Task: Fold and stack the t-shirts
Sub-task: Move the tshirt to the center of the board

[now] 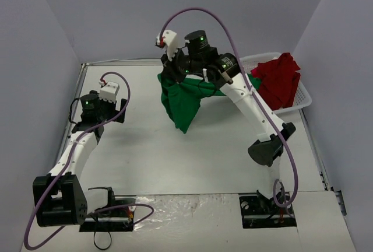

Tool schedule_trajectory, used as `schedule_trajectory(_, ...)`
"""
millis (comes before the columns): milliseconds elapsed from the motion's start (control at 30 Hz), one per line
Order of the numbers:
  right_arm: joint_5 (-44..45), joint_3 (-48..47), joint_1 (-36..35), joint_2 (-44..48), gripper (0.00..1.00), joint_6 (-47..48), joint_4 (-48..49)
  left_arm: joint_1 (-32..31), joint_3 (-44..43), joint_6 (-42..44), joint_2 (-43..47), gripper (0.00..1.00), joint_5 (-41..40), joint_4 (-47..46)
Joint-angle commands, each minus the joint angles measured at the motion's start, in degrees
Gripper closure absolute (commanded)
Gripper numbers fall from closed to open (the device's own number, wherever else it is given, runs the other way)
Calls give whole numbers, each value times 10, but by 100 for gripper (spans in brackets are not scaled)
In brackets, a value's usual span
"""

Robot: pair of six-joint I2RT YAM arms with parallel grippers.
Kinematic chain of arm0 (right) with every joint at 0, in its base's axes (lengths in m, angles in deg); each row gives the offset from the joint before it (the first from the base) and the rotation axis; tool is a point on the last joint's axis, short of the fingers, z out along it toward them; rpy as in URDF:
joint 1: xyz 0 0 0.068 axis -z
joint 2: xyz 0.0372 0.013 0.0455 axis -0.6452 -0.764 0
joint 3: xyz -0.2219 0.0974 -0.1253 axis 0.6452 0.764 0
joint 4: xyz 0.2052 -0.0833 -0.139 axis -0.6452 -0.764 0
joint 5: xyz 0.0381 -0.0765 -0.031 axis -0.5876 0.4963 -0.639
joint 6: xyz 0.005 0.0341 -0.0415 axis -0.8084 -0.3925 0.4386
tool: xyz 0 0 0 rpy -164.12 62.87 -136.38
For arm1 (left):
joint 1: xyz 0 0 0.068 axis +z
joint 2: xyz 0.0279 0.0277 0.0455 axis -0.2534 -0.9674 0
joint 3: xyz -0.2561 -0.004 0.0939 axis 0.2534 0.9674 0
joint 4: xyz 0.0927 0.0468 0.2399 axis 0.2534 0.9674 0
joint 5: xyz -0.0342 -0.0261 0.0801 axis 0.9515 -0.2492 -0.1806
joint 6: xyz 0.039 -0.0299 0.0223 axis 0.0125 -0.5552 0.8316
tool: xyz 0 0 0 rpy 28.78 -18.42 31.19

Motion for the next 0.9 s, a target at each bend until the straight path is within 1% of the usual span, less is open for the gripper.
schedule_trajectory(0,23,-41,-36,14,100,22,29,4,-13,3,11,6,-6,-14)
schedule_trajectory(67,36,-50,-41,10,100,26,29,3,-15,2,10,6,-8,-13)
schedule_trajectory(167,58,-55,-30,10,100,36,30,4,-10,0,9,6,-12,-20)
schedule_trajectory(267,63,-46,-1,-2,100,38,30,4,-7,-1,6,6,-13,-28)
schedule_trajectory(333,57,-15,34,-16,100,34,32,3,-7,-1,2,6,-10,-25)
schedule_trajectory(367,67,6,44,-19,96,34,40,4,-7,0,0,6,-10,-24)
schedule_trajectory(400,81,32,55,-21,97,33,51,4,-5,0,0,6,-9,-23)
schedule_trajectory(433,103,87,78,-22,100,23,84,3,-4,1,1,6,-9,-23)
schedule_trajectory(500,154,152,108,-19,100,4,132,4,4,2,6,6,-7,-27)
schedule_trajectory(533,168,198,135,-24,100,3,161,4,8,2,7,6,-5,-28)
schedule_trajectory(600,211,222,159,-44,100,-1,170,6,12,3,9,6,4,-29)
schedule_trajectory(667,225,250,187,-52,100,-2,170,8,11,1,10,6,17,-29)
schedule_trajectory(733,239,284,195,-55,100,5,172,8,9,0,10,6,25,-29)
schedule_trajectory(800,292,301,195,-59,100,17,176,8,5,-1,8,6,31,-28)
schedule_trajectory(833,310,308,195,-59,95,20,176,8,4,-1,8,6,34,-28)
schedule_trajectory(867,325,321,195,-60,80,24,176,8,3,0,5,6,38,-24)
